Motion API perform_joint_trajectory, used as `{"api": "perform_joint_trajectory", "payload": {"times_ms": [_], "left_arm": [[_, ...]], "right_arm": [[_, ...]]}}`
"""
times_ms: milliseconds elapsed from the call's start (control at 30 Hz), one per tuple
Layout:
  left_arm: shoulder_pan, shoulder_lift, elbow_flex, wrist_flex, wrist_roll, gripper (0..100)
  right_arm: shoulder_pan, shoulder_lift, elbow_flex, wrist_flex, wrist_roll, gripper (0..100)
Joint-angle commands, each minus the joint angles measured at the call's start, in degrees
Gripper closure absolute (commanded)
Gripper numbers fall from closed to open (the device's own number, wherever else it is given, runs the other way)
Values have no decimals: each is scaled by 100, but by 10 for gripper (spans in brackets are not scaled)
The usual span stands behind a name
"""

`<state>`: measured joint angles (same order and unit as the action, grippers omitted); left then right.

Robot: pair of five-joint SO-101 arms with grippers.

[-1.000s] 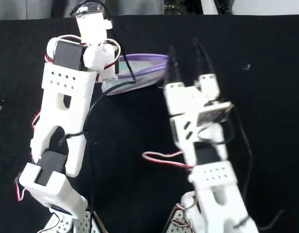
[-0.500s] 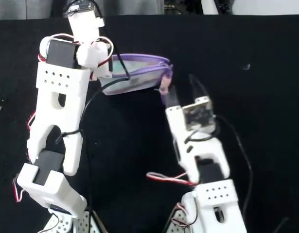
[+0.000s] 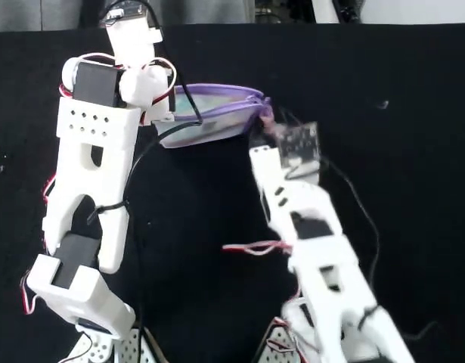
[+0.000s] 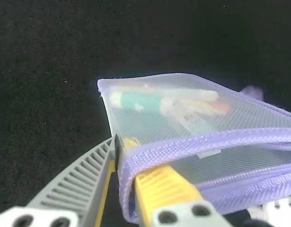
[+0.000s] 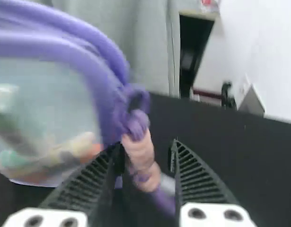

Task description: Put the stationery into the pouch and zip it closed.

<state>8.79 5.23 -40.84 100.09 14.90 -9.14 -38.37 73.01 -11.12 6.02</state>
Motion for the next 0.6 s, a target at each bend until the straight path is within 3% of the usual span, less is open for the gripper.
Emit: {"api": "perform_joint_trajectory", "payload": {"times_ms": [0, 100, 400, 567], "left_arm": [[-66, -26, -31, -62, -26, 970], [-66, -26, -31, -62, -26, 970], [-75, -26, -31, -79, -26, 970], [-101, -26, -75, -97, -62, 934]], "right_arm": [[158, 514, -567, -158, -18, 904], [185, 365, -541, -132, -9, 989], [211, -1393, 426, -97, 0, 987], [44, -2765, 426, 1407, 352, 987]]}}
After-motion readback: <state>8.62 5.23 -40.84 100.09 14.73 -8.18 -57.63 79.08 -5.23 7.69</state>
